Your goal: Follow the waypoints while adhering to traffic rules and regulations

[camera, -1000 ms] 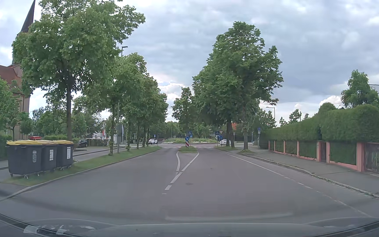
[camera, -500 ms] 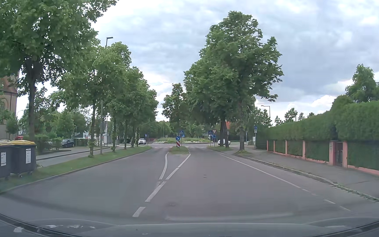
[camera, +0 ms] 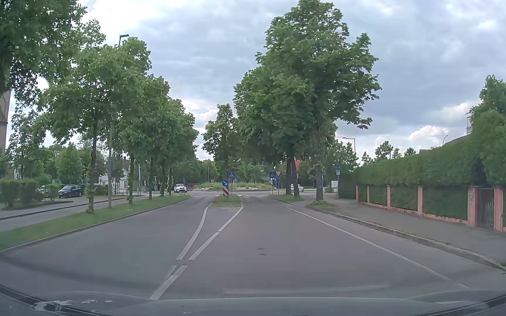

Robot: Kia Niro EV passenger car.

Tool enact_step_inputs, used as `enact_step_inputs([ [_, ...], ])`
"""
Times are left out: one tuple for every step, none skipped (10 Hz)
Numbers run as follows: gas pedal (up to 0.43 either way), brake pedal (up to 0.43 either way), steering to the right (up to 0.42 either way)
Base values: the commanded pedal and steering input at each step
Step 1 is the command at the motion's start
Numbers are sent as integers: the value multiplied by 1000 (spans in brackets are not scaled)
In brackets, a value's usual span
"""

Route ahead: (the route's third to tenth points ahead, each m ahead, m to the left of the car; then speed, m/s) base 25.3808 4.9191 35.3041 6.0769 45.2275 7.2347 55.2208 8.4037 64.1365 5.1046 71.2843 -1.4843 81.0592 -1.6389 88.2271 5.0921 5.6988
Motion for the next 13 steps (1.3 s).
enact_step_inputs([
  [118,18,20],
  [130,18,15],
  [130,18,8],
  [130,18,5],
  [130,18,0],
  [130,18,-7],
  [130,18,-14],
  [130,18,-14],
  [130,18,-14],
  [118,18,-14],
  [98,18,-14],
  [67,18,-14],
  [47,18,-14],
])
